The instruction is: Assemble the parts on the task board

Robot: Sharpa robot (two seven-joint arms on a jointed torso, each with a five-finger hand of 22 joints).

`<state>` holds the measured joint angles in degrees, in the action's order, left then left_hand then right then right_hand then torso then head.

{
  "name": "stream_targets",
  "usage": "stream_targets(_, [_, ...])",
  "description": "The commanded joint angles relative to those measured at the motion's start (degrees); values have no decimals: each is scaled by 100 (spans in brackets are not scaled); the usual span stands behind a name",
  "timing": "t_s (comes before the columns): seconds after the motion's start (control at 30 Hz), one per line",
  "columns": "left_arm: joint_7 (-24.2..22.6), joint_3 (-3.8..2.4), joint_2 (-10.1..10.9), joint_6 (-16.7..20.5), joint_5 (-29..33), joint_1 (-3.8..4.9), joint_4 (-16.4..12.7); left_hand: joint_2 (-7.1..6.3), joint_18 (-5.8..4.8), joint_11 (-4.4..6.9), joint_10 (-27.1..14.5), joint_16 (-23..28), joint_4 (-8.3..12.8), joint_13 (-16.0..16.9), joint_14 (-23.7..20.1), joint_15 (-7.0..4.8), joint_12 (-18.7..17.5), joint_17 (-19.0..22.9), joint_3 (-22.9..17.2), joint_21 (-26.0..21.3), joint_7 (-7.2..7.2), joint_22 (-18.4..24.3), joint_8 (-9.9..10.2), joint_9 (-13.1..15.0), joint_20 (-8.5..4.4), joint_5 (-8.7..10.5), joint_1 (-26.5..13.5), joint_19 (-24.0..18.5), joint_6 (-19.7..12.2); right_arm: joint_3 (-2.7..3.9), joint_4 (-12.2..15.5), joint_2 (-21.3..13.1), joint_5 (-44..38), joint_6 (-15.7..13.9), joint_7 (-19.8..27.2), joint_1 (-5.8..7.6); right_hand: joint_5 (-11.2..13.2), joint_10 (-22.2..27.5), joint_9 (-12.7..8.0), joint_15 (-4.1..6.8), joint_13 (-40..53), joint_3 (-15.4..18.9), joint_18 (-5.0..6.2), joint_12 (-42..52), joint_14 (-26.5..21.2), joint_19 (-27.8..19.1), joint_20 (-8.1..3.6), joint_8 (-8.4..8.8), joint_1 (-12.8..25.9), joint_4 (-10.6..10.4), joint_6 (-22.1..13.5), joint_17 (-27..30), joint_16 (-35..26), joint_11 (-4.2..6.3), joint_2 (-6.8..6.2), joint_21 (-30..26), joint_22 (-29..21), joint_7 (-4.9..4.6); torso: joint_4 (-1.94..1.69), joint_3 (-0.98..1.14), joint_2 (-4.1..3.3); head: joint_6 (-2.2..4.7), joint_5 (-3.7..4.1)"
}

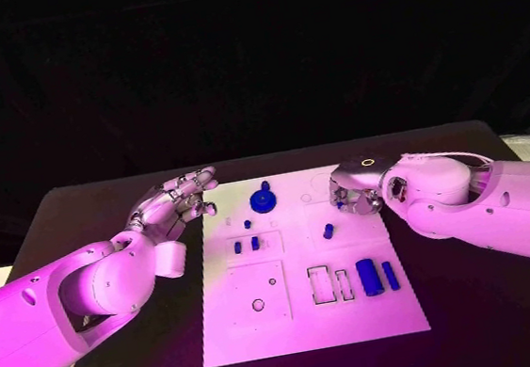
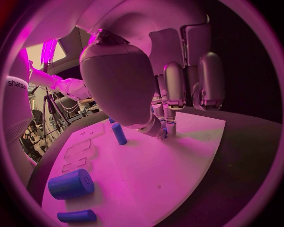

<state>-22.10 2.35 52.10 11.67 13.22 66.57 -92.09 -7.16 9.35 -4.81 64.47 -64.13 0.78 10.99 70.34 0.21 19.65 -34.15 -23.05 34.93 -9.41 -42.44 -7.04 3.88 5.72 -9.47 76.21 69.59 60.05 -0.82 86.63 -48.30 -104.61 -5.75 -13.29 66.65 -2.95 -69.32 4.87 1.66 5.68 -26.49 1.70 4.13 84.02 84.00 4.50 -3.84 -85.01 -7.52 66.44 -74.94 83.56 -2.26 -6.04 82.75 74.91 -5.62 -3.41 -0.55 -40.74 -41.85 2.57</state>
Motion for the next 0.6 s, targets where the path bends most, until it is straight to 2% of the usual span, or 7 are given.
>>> stream_targets(0.03, [-30,-3,4,-20,32,0,-24,53,106,-8,-59,-24,9,12,-35,6,29,2,36,-41,-12,6,-17,-5,24,-25,21,33,-49,-39,-51,28,-54,336,88,-48,16,-88,15,48,-18,-129,85,-13,432,68,-62,-41,-99,68,61,-642,-9,3,182,-12,465,11,2,-1,-1,-14,-1])
stream_targets(0.17, [-16,-3,10,-17,32,0,-29,54,105,-12,-79,-27,15,17,-37,9,44,8,40,-43,-17,9,-16,-6,26,-25,27,35,-64,-39,-58,35,-86,308,84,-49,17,-162,28,43,-42,-274,81,-11,433,78,-68,-46,-158,180,93,-648,-3,9,215,-2,481,12,4,-2,4,-21,-1])
stream_targets(0.23, [-9,-3,12,-17,31,0,-31,53,105,-16,-97,-32,21,21,-38,11,57,10,43,-46,-21,10,-14,-6,28,-25,32,37,-76,-39,-53,36,-105,244,78,-49,19,-188,34,34,-61,-345,79,-20,433,82,-67,-43,-156,241,105,-647,-4,3,189,3,489,3,4,-2,8,-22,-2])
stream_targets(0.43, [11,-3,15,-21,29,0,-30,67,105,-24,-143,-39,36,32,-45,18,94,26,40,-51,-31,15,-15,-5,32,-28,51,42,-104,-38,13,7,-142,-110,54,-55,17,-217,47,18,-107,-417,76,-38,433,91,-54,-34,-44,323,129,-641,-7,-13,78,10,501,-18,0,-1,8,-13,3])
stream_targets(0.6, [19,-2,17,-22,27,0,-26,71,104,-30,-165,-41,41,36,-50,21,110,34,41,-53,-37,17,-14,-5,35,-29,55,43,-119,-28,92,-48,-141,-374,32,-57,17,-225,52,15,-118,-420,75,-40,432,94,-50,-34,0,330,139,-634,-12,-17,56,12,505,-25,-1,0,10,-5,12])
